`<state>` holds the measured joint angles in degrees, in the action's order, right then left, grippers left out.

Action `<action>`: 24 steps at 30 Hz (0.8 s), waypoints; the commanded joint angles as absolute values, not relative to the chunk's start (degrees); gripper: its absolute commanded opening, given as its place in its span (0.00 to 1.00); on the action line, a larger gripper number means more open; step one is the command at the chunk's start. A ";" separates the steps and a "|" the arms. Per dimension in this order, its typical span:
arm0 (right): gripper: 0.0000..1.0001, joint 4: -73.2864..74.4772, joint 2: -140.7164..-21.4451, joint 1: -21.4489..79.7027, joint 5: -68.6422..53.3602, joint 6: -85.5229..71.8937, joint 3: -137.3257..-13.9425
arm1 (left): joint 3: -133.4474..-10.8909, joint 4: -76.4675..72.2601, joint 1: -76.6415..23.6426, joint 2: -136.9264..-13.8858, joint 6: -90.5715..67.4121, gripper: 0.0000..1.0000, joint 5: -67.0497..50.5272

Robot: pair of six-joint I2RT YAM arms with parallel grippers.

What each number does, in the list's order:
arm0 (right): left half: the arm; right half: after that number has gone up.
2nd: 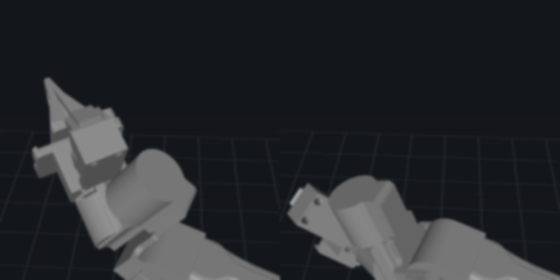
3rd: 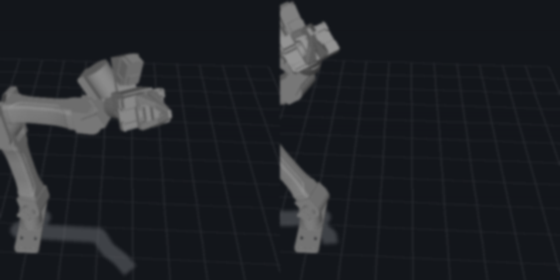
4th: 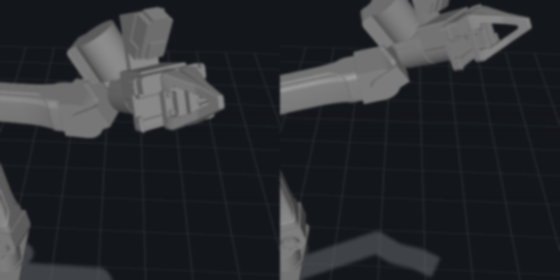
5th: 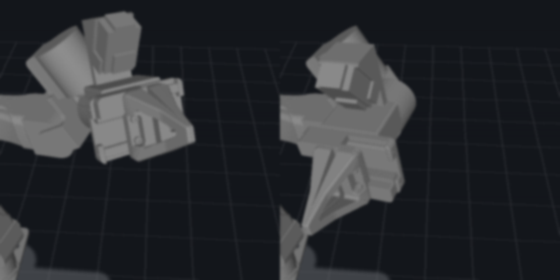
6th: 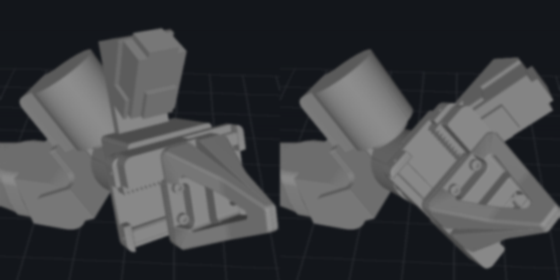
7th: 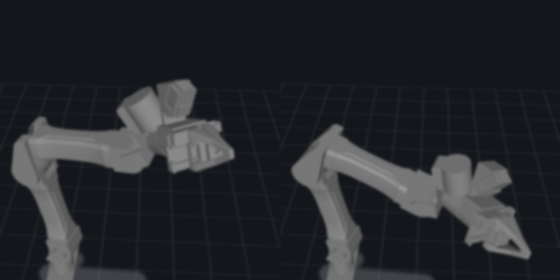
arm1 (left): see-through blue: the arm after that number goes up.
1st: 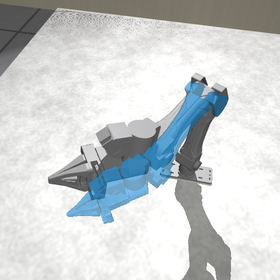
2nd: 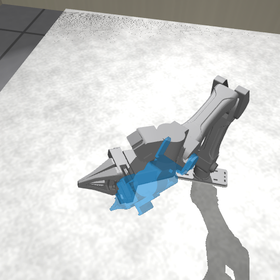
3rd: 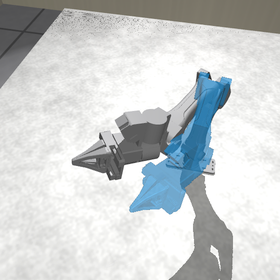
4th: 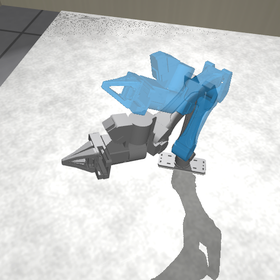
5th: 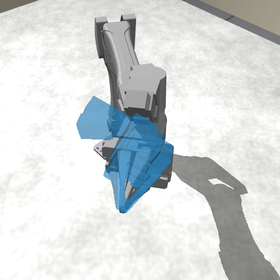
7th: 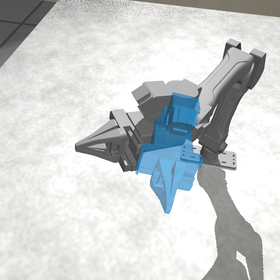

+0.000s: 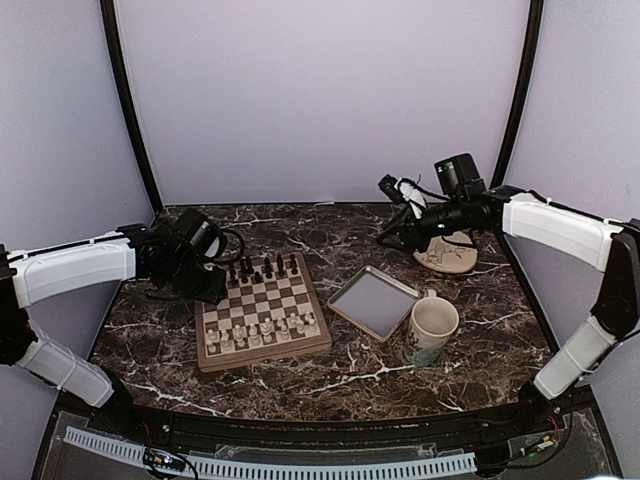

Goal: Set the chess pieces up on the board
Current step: Place the pawn on a2, then reset both arms

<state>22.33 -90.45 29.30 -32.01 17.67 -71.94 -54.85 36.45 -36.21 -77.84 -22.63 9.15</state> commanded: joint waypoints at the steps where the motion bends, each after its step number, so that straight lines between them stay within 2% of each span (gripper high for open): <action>1: 0.43 21.36 -83.06 25.40 -26.17 17.42 -69.70 | -58.74 29.00 -35.95 -75.13 -14.47 0.35 13.25; 6: 0.44 17.19 -75.15 17.96 -23.83 13.91 -62.77 | -57.51 19.06 -35.95 -70.82 -7.72 0.39 15.90; 11: 0.61 13.30 -67.75 11.63 -18.26 9.96 -59.41 | -59.28 13.39 -35.86 -68.40 -1.67 0.54 19.68; 12: 0.66 13.32 -67.13 10.57 -16.94 8.64 -59.73 | -59.94 12.65 -35.86 -68.38 -0.35 0.59 20.44; 13: 0.75 13.65 -66.67 9.80 -14.53 7.08 -60.42 | -60.57 11.91 -35.86 -68.46 1.23 0.64 21.24; 14: 0.93 14.20 -66.11 9.08 -12.74 6.29 -61.06 | -61.12 11.07 -35.86 -68.59 2.36 0.70 22.30; 15: 0.99 14.24 -65.06 8.31 -12.02 6.09 -61.21 | -61.41 10.26 -35.86 -68.76 3.40 0.78 23.49; 18: 1.00 12.46 -62.13 6.91 -9.60 5.33 -59.86 | -61.63 8.65 -35.77 -68.89 1.93 0.97 28.72; 21: 1.00 10.49 -60.62 5.70 -8.86 3.74 -57.58 | -57.95 5.26 -35.60 -67.29 -0.89 0.99 31.19; 24: 1.00 7.12 -59.25 1.40 -13.93 2.23 -54.06 | -55.32 5.49 -31.08 -66.16 -4.59 0.99 28.72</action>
<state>12.82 -60.64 5.41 -11.75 5.37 -58.06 -58.48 7.86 -35.05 -68.77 -0.78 27.16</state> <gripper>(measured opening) 0.997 0.990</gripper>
